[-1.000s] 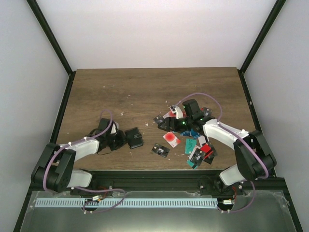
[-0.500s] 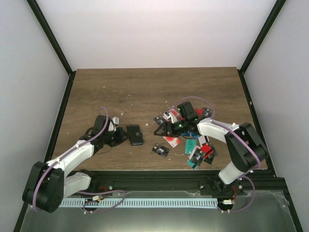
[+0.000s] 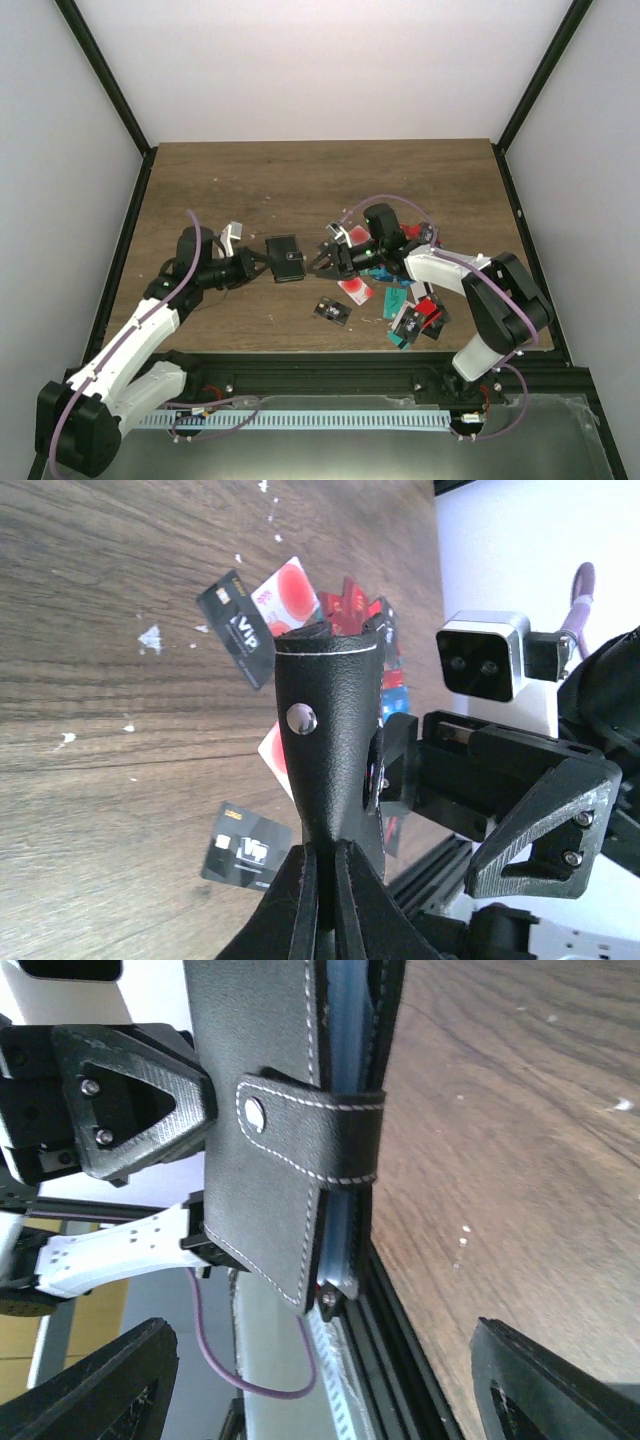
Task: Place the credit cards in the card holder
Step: Pick up the card holder from the center of the board, then open the card holder at the center of the board.
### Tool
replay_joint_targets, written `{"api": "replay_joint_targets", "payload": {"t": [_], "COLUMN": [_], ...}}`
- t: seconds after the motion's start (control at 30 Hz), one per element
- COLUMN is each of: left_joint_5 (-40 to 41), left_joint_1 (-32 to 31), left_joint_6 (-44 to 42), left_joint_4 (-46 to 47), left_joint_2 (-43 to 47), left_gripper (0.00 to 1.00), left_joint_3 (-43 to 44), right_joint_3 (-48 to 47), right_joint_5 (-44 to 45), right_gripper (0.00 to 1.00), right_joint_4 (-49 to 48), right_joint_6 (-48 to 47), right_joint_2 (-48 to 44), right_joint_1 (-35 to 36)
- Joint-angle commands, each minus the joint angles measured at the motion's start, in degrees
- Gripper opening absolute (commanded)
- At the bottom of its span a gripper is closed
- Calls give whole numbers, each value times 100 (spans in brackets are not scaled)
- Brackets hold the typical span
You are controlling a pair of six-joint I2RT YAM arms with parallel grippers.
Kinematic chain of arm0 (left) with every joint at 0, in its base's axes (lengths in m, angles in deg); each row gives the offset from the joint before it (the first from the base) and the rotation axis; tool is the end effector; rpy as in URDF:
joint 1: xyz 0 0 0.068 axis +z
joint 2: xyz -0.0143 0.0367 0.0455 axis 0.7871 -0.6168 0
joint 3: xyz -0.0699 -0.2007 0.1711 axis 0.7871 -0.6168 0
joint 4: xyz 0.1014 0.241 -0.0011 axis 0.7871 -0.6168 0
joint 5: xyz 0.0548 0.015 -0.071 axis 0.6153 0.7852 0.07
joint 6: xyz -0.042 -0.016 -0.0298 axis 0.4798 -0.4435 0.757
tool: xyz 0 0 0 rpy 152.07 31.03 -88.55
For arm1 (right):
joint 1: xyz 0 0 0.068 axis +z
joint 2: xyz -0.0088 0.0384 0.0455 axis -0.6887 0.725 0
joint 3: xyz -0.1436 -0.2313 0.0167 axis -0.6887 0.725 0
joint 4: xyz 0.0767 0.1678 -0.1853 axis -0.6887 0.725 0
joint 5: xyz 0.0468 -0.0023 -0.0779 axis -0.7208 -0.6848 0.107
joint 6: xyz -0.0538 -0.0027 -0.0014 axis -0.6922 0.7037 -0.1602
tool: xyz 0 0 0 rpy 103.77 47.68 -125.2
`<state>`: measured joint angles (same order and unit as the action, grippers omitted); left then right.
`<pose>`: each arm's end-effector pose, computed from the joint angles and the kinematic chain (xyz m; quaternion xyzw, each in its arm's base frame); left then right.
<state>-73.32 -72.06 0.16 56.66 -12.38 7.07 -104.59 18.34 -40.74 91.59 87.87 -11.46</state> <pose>0.1783 -0.0858 0.2402 -0.0635 0.8574 -0.4523 0.2372 0.2501 0.1939 0.1926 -0.1919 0.7798 0.5945 0.0412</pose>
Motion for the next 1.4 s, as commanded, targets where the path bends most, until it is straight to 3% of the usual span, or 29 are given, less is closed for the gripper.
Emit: {"api": "replay_joint_targets", "payload": {"t": [0.0, 0.13, 0.33, 0.47, 0.6, 0.63, 0.67, 0.77, 0.83, 0.93, 1.2, 1.37], "left_joint_5": [-347, -464, -617, -613, -563, -562, -537, -345, -292, -465, -860, -1135], "left_joint_1": [-20, -30, -29, -38, -49, -49, -46, -52, -48, -45, -59, -84], "left_joint_6": [394, 624, 808, 847, 866, 865, 859, 775, 792, 913, 1382, 1734], "left_joint_4": [247, 513, 786, 765, 717, 706, 689, 447, 476, 762, 1602, 2479], "left_joint_2": [145, 239, 293, 321, 493, 522, 556, 751, 962, 1177, 1342, 1186], "left_gripper": [4, 4, 4, 4, 4, 8, 19, 65, 77, 81, 80, 67], "left_joint_3": [208, 219, 261, 310, 286, 299, 321, 441, 440, 304, -116, -276], "right_joint_3": [-202, -302, -219, -99, -190, -219, -241, -287, -306, -333, -408, -516], "right_joint_5": [-464, -538, -667, -721, -777, -795, -814, -868, -942, -1077, -1540, -1696], "right_gripper": [82, 82, 61, 39, 11, 5, 2, 1, 1, 1, 1, 1], "right_joint_4": [-917, -1274, -2259, -3069, -3217, -3185, -3151, -3037, -3000, -3062, -3838, -4088], "right_joint_6": [713, 1026, 1816, 2420, 2589, 2583, 2571, 2482, 2430, 2472, 3053, 3282], "right_joint_2": [53, 183, 320, 357, 377, 365, 340, 179, 62, -100, -295, -301], "right_joint_1": [157, 282, 386, 388, 388, 389, 388, 387, 387, 393, 389, 412]}}
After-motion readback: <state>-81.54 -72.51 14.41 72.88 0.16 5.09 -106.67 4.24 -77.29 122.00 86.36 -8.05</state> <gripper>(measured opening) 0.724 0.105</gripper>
